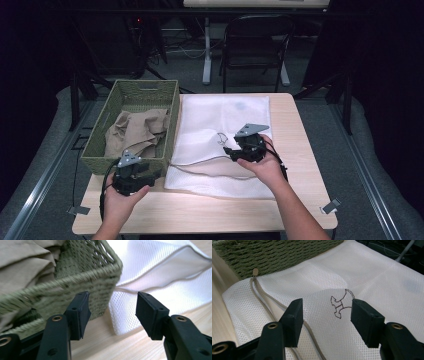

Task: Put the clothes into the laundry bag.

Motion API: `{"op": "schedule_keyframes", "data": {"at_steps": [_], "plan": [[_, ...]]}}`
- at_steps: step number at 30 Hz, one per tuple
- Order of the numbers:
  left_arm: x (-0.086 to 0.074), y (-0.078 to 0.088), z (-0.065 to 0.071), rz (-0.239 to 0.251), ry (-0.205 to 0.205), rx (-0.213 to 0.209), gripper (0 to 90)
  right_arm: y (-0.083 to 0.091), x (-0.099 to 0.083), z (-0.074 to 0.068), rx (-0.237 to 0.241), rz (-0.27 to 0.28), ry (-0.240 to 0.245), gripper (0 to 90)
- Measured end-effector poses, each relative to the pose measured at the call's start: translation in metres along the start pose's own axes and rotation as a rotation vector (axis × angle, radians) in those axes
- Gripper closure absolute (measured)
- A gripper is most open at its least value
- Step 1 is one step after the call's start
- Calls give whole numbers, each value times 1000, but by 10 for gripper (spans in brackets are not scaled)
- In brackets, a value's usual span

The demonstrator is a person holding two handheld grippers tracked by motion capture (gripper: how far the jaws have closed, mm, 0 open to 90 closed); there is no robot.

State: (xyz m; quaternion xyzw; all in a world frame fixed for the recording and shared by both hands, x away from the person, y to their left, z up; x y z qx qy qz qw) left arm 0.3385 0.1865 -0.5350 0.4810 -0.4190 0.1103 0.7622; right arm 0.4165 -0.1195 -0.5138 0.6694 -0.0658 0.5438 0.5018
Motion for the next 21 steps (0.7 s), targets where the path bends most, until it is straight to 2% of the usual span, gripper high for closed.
{"op": "schedule_keyframes", "data": {"at_steps": [2, 8, 9, 14, 21], "plan": [[10, 5, -4, -6, 19, 3, 431, 1, 0, 1, -4, 4, -4, 427], [35, 19, -8, 10, 1, 5, 420, 3, 2, 2, -8, 18, -10, 426], [41, 21, -11, 8, -6, 11, 417, 3, 2, 2, -8, 18, -10, 426], [60, 22, -29, 7, 26, 32, 416, 2, 2, 1, -12, 20, -5, 424], [76, 14, -57, -70, 85, 111, 404, 4, 2, 4, -14, 20, -14, 425]]}}
Point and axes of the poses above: each handheld gripper's, and its own axes: y roughly backward along the jaws, x roughly out of its top, z roughly to its right, the point moved 6 cm from there along -y, roughly forward along the jaws, and after that the axes turned 4 degrees about -x, right-handed, at the moved point
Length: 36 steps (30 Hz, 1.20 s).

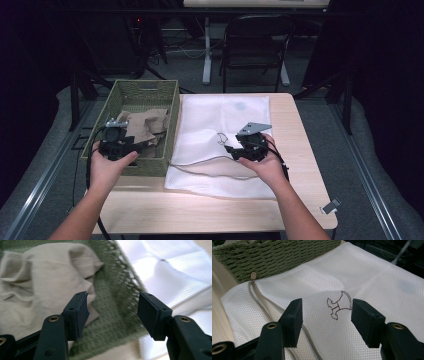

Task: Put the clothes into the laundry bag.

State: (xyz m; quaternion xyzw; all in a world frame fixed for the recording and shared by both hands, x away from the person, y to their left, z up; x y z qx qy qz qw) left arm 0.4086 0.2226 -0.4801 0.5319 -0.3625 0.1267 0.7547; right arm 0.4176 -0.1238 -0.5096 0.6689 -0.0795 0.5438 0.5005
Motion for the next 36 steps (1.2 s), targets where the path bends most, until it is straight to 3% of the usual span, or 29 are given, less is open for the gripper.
{"op": "schedule_keyframes", "data": {"at_steps": [10, 17, 19, 26, 36], "plan": [[32, -10, -17, -48, 24, 35, 346, -1, -1, 0, 1, -3, -1, 425], [50, -19, -28, -79, 57, 63, 328, -1, -1, 1, 1, 2, -8, 425], [56, -27, -36, -88, 83, 83, 329, -1, -1, 1, 2, 3, -11, 424], [64, -46, -55, -149, 141, 141, 329, -1, -1, 2, 1, 4, -13, 423], [62, -66, -81, -188, 241, 173, 329, 0, -1, 3, 2, 6, -17, 423]]}}
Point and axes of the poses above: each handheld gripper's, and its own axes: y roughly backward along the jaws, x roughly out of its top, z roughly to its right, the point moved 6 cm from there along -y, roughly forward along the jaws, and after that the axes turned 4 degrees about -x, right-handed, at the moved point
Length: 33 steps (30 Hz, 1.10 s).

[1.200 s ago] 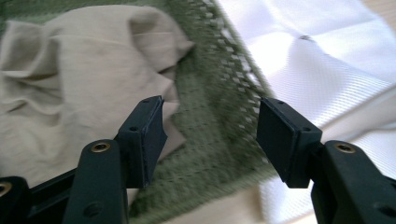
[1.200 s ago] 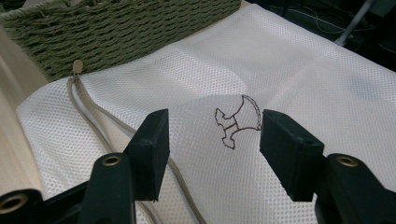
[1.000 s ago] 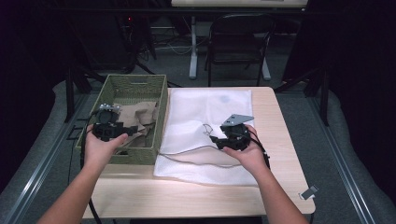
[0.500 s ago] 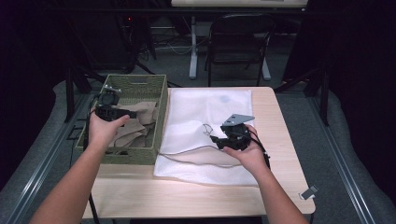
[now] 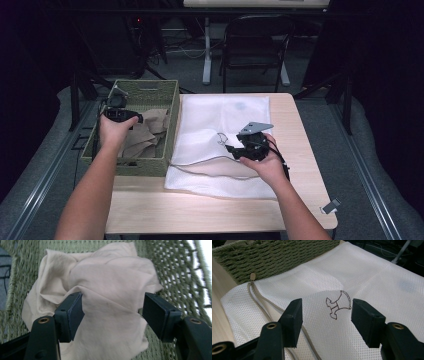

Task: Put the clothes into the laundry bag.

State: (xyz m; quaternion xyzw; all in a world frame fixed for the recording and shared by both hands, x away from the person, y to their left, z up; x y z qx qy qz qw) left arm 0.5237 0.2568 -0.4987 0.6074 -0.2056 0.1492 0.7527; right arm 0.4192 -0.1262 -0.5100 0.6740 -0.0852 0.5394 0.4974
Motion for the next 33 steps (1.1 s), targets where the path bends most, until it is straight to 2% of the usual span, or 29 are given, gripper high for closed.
{"op": "schedule_keyframes", "data": {"at_steps": [4, 9, 15, 18, 21, 27, 29, 33], "plan": [[0, -7, -3, -9, 17, -15, 328, 0, 0, 0, 0, -2, 0, 423], [1, -15, -1, -26, 17, -17, 318, -1, -1, 0, 1, -4, -1, 422], [0, -32, 0, -69, 27, 12, 301, -1, 0, -1, 3, 1, 0, 421], [0, -38, 0, -74, 33, 22, 288, -1, 0, -1, 4, -1, -1, 421], [-2, -48, 0, -101, 26, 54, 265, -2, -1, -1, 6, -9, 0, 420], [-5, -61, -3, -135, 48, 54, 233, -3, -2, -2, 7, -10, 2, 419], [-5, -64, -4, -141, 41, 61, 225, -3, -2, -3, 9, -12, 2, 419], [-7, -73, -5, -163, 53, 68, 205, -4, -2, -4, 13, -13, 4, 419]]}}
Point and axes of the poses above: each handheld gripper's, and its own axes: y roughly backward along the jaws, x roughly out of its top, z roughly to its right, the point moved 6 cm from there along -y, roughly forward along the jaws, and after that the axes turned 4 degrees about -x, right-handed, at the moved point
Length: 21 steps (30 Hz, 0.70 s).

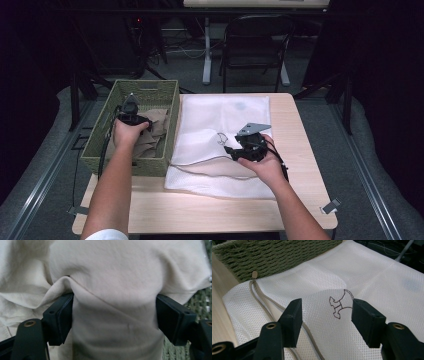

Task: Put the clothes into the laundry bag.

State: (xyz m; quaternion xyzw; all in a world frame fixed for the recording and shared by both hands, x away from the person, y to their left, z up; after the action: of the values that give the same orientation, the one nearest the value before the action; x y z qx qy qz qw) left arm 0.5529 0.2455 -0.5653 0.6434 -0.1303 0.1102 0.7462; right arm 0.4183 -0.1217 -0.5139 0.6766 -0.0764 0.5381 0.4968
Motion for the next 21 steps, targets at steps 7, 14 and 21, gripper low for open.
{"op": "schedule_keyframes", "data": {"at_steps": [7, 14, 21], "plan": [[-3, -15, 0, -46, -7, 28, 204, 0, 0, 0, 1, 2, -4, 419], [-3, -20, -3, -56, -11, 20, 202, 0, 0, -1, 4, 1, 1, 418], [-5, -26, -3, -72, -19, 25, 149, 0, 0, -1, 4, 3, -2, 418]]}}
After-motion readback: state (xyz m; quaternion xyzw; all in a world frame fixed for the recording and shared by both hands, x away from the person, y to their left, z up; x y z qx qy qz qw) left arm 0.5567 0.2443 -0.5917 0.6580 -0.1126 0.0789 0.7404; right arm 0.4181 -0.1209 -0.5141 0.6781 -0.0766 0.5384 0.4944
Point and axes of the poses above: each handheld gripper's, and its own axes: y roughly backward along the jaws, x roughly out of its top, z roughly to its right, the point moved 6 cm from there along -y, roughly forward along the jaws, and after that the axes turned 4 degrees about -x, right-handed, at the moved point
